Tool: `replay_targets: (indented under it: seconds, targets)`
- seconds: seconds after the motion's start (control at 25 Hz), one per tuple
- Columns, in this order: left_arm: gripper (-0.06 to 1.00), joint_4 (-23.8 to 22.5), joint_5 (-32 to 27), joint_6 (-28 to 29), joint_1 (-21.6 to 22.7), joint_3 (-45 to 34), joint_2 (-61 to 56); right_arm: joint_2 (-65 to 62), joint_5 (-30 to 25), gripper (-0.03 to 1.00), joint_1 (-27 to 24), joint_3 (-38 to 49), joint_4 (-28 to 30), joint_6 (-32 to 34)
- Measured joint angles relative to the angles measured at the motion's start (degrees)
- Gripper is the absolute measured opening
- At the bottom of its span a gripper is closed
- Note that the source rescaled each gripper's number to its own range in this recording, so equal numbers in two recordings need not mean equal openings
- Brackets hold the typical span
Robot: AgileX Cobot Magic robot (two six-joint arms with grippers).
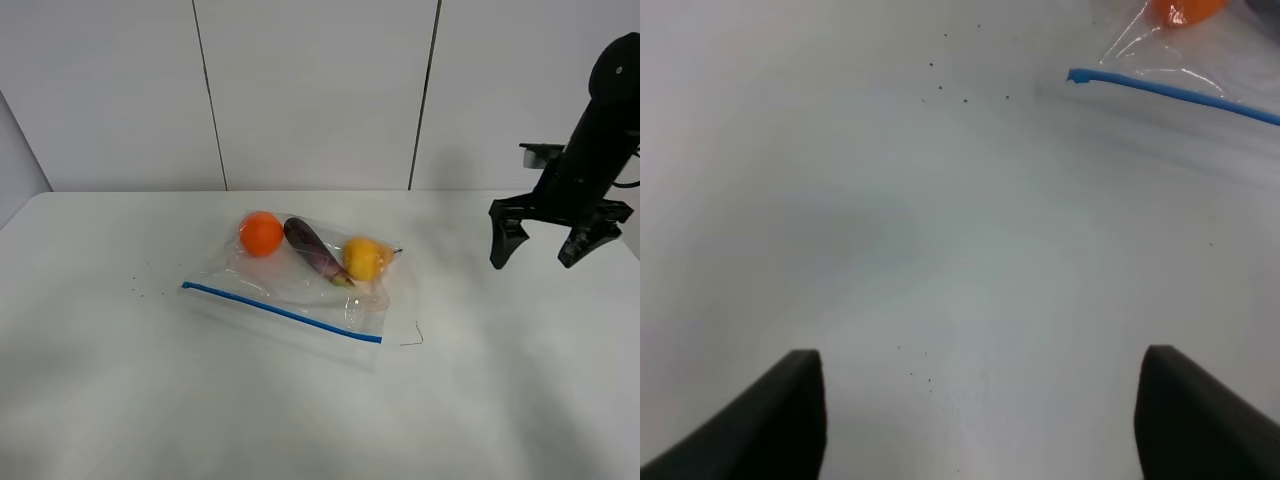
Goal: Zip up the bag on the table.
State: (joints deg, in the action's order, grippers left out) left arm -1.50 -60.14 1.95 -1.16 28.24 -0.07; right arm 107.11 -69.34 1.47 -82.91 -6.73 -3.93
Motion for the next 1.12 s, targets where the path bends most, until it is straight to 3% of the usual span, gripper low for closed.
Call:
replay_targets:
  seconds: [0.44,0.6,0.64,0.76,1.12]
  targets:
    - [1.00,0.00,0.00,0.00,0.00,0.00,0.00,-33.75,0.51,1.00,0.00,33.70,1.20,0.00]
    - [1.00,0.00,0.00,0.00,0.00,0.00,0.00,-48.40,6.24,1.00,0.00,43.32,1.66,0.00]
    - [1.00,0.00,0.00,0.00,0.00,0.00,0.00,-56.66,9.75,1.00,0.00,46.91,2.01,0.00]
    - [1.00,0.00,0.00,0.00,0.00,0.00,0.00,-68.01,12.87,1.00,0.00,51.19,2.26,0.00]
    - [1.00,0.00,0.00,0.00,0.00,0.00,0.00,-93.59,10.92,1.00,0.00,54.51,5.73,2.12]
